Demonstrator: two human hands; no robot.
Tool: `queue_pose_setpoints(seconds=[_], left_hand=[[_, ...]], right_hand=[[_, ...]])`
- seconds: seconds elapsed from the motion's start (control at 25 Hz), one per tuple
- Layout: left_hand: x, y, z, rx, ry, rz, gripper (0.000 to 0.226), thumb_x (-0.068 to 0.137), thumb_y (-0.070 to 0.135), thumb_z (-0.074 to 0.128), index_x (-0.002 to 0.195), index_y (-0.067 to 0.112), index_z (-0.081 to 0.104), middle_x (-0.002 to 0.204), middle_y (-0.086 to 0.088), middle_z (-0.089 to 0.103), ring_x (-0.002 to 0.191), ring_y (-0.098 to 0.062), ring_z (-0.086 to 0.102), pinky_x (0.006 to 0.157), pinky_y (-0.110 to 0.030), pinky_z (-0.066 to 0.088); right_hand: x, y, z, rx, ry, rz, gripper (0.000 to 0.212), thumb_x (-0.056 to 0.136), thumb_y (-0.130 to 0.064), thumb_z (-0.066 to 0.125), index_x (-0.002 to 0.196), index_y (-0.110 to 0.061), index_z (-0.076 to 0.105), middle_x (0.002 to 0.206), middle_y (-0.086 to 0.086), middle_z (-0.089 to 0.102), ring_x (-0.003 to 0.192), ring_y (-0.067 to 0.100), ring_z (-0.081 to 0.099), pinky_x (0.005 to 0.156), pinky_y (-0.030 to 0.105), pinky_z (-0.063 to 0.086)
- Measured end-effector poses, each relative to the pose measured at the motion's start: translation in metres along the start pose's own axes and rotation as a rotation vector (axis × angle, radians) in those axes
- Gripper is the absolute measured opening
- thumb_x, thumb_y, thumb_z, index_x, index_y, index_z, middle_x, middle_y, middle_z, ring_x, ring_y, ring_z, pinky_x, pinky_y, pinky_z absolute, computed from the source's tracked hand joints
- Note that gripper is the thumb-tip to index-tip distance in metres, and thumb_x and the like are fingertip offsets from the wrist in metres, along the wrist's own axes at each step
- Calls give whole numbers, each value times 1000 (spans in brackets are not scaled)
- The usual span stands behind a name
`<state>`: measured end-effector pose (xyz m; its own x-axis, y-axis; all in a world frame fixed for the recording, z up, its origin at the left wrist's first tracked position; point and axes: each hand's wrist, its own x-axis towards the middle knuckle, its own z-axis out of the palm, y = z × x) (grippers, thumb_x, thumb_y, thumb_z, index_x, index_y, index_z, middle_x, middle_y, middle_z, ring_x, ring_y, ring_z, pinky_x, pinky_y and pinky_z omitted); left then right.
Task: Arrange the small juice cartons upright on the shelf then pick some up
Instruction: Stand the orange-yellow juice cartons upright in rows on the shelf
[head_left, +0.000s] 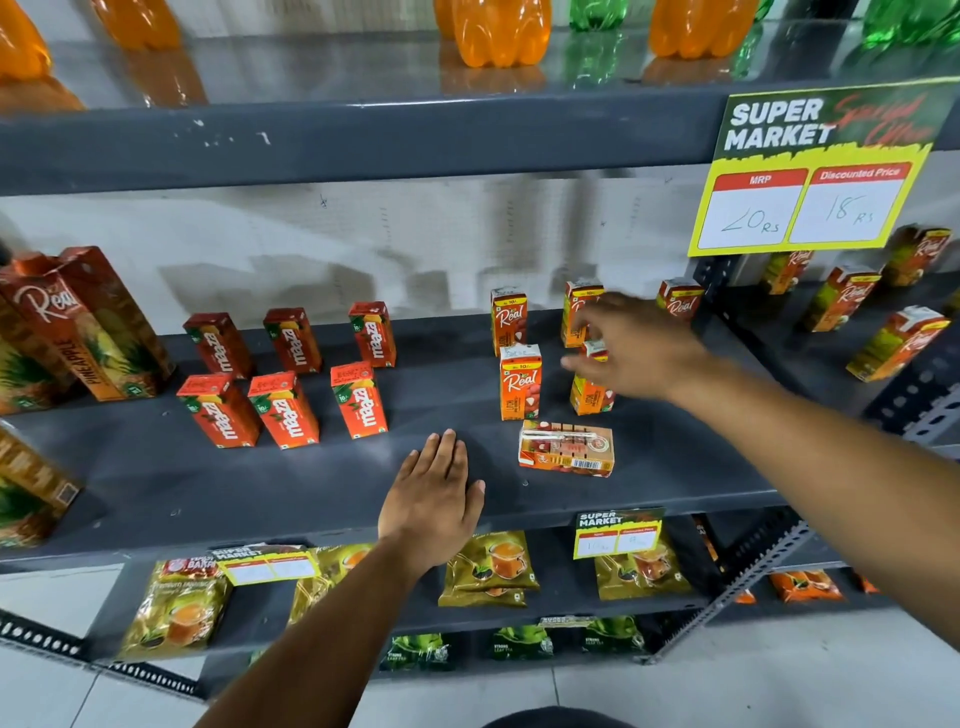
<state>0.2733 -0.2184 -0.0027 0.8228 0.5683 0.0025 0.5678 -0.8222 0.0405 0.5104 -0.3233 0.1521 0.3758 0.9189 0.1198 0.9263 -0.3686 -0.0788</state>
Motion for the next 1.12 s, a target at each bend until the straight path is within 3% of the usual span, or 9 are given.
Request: queue_pose_setpoints(seconds=[0.08,0.2,0.4,0.48,0.6,0.68,0.76,0.96,1.12], left_hand=[[1,0,1,6,1,-2,70,95,51,2,151,10,8,162,-7,3,148,-22,-1,118,-36,1],[1,0,2,-11,15,0,81,86,54,-8,151,9,11,162,-7,6,148,-21,1,118,-35,1],[1,0,3,-36,12,-10,87,81,56,-13,151,11,10,162,-5,3,148,-20,-1,118,-35,-1],[0,0,3,-36,6,-19,86,81,56,-12,151,11,9,162,-5,3,148,-20,-2,118,-34,-1],[3,1,3,-30,15,-21,85,82,55,-11,151,10,10,162,-5,4,148,-20,-1,118,-35,0],[3,1,3,-17,-3,-19,82,84,54,-10,151,11,9,162,-5,2,148,-20,-2,119,-35,0],[2,2,2,-10,-10,-23,77,88,53,-6,151,11,8,162,-5,1,148,-20,-3,119,-36,0],[0,2,0,-19,2,-21,86,81,56,-12,151,11,10,162,-4,4,148,-19,-1,119,-35,1],[0,3,1,-21,2,-23,87,81,56,-12,151,11,10,162,-4,4,148,-19,-1,119,-34,1]], right_hand=[[-26,-16,15,57,-217,-52,56,84,-55,63,130,-25,51,127,1,56,116,22,54,86,35,47],[-46,-26,58,-12,-392,-7,81,83,-52,66,149,-20,31,149,2,41,135,24,41,103,41,41],[-55,-6,91,231,-175,116,74,76,-32,76,142,-20,43,137,5,55,121,26,55,95,36,47],[-79,7,98,403,31,188,69,74,-26,79,136,-19,50,125,6,57,112,25,57,89,32,46],[-89,33,94,681,451,460,57,74,-22,83,125,-15,57,113,3,57,100,16,55,85,27,40],[-69,53,92,794,578,663,54,74,-23,83,120,-14,56,114,6,64,98,16,58,83,27,41],[-48,68,97,867,614,760,56,72,-20,84,117,-11,53,116,10,67,103,22,63,82,26,42],[-34,77,117,874,570,769,66,68,-19,87,118,-6,46,121,16,60,111,30,61,84,28,45],[-43,80,108,709,615,709,93,66,-50,84,135,-7,37,132,17,46,122,31,48,96,43,46]])
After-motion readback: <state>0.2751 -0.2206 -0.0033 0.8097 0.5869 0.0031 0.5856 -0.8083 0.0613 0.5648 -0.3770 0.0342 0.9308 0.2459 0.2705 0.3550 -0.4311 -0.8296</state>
